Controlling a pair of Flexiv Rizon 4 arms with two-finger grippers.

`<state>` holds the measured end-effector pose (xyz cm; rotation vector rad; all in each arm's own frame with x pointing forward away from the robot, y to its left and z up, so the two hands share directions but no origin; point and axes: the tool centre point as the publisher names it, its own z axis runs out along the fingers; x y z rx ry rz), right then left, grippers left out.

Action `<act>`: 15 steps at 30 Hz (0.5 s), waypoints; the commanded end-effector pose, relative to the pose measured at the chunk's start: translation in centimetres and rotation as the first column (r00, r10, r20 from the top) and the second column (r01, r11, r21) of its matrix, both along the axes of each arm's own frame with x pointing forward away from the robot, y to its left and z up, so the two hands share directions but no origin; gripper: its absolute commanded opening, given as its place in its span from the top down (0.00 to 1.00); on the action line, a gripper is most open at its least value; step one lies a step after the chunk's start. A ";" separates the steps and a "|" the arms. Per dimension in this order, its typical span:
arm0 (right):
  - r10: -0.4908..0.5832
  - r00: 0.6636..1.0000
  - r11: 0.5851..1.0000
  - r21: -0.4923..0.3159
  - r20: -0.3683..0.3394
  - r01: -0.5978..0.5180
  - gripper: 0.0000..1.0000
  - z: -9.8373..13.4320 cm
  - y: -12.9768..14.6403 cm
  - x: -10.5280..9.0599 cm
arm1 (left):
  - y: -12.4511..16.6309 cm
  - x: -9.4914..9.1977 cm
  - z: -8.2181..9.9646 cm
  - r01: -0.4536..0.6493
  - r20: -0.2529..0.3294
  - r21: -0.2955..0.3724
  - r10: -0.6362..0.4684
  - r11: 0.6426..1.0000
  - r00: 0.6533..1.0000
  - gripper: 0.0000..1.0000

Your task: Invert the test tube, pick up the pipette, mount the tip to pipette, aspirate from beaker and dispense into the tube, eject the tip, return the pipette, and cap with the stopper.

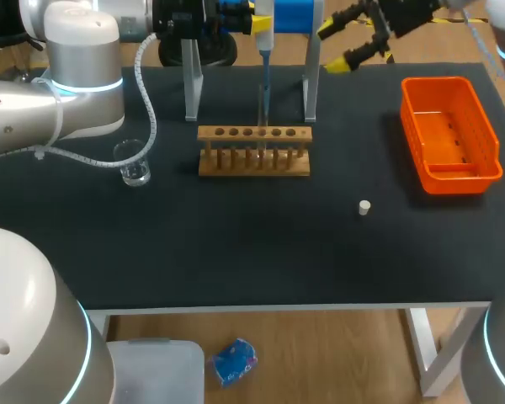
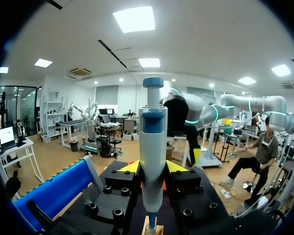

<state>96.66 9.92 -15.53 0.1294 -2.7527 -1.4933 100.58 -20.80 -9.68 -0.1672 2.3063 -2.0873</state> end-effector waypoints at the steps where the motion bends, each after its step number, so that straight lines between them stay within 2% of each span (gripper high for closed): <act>1: -0.008 1.000 1.000 0.007 -0.002 0.008 0.00 -2.7 0.5 -0.3 | -0.1 0.0 0.1 -0.001 0.000 0.002 0.001 1.000 1.000 1.00; 10: -0.048 0.999 0.999 -0.009 -0.009 0.048 0.00 -7.1 1.5 -0.6 | -0.1 0.0 0.1 -0.001 0.000 0.002 0.001 1.000 1.000 1.00; 15: -0.053 0.998 0.999 -0.009 -0.013 0.053 0.00 -8.5 2.1 -0.7 | -0.1 0.0 0.1 -0.001 0.000 0.002 0.001 1.000 1.000 1.00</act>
